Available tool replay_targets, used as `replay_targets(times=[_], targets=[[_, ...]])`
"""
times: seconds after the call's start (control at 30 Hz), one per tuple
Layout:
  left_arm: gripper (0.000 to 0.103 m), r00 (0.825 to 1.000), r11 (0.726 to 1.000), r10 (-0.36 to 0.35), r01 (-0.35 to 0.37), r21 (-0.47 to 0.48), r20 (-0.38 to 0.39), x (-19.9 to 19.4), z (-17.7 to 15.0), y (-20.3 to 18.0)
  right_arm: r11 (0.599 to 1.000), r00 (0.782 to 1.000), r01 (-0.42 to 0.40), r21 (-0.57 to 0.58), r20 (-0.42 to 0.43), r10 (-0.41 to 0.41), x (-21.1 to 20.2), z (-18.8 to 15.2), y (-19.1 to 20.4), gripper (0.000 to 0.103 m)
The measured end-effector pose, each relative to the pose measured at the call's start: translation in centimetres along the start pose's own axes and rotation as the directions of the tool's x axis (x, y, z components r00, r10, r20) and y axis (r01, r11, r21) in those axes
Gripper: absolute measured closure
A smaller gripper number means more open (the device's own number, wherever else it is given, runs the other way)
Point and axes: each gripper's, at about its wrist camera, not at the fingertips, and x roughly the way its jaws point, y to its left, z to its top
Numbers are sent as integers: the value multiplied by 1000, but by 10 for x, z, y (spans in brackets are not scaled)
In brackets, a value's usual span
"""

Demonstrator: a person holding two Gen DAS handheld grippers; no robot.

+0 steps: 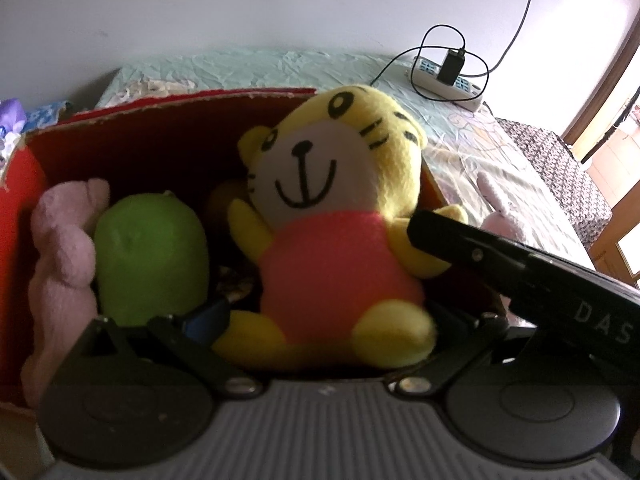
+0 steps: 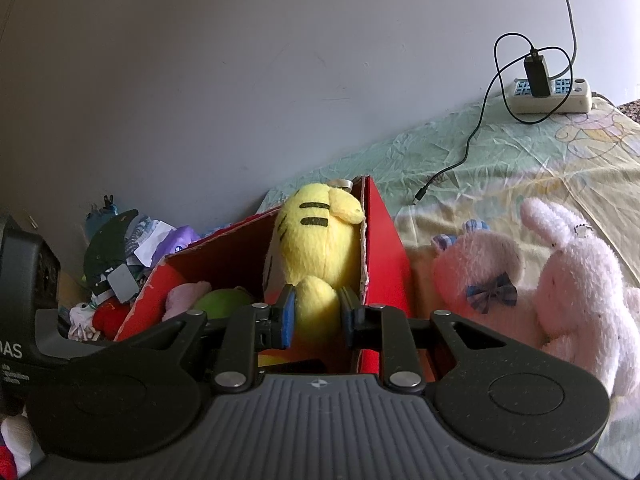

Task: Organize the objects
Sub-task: 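Lower the tiger plush into the red box and open the right gripper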

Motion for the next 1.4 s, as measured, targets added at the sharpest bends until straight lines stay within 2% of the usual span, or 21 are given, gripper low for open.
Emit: replay_targets(times=[1.0, 1.4], targets=[[1, 994, 995, 95, -94, -35, 44, -16, -9, -8, 999, 999, -48, 24, 11, 48, -16, -2, -7, 79], [1, 977, 980, 197, -197, -11, 83, -34, -8, -18, 995, 996, -82, 63, 28, 81, -26, -1, -15, 75]])
